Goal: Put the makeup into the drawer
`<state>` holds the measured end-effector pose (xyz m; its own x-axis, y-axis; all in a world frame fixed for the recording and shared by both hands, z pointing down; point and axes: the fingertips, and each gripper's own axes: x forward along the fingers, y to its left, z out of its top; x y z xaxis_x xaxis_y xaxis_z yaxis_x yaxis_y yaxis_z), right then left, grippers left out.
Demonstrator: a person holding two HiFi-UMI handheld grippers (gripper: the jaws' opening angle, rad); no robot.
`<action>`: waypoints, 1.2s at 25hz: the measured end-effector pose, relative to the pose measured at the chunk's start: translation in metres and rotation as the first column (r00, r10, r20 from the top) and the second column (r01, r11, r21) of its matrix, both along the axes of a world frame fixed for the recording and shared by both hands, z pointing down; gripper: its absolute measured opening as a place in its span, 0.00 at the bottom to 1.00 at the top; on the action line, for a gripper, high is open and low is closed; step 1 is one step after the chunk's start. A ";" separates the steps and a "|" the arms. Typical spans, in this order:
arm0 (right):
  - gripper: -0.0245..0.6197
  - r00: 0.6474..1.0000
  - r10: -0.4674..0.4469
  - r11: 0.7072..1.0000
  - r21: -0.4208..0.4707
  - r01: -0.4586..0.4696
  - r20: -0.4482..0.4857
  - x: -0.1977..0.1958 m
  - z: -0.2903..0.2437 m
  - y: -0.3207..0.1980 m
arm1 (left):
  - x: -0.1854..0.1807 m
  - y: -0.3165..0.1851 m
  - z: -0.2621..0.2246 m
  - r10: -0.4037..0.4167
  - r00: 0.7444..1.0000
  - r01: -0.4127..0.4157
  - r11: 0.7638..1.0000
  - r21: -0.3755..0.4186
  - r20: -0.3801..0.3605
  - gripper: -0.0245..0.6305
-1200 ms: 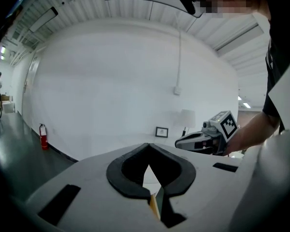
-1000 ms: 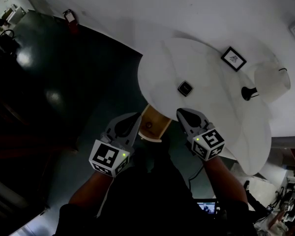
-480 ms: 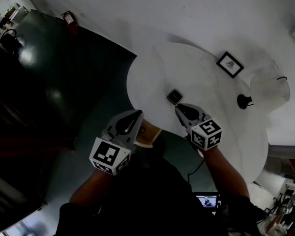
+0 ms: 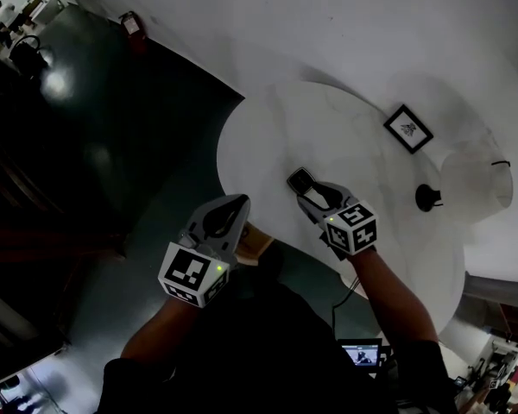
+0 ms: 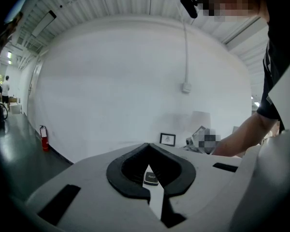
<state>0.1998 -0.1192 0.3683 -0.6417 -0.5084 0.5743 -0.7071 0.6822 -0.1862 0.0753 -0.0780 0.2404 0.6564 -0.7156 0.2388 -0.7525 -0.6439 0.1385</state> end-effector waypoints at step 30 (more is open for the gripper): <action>0.48 0.952 -0.162 0.984 -0.116 0.136 -0.260 0.001 0.123 -0.055 | -0.002 -0.008 0.042 -0.159 0.987 0.161 0.985 -0.060 0.035 0.05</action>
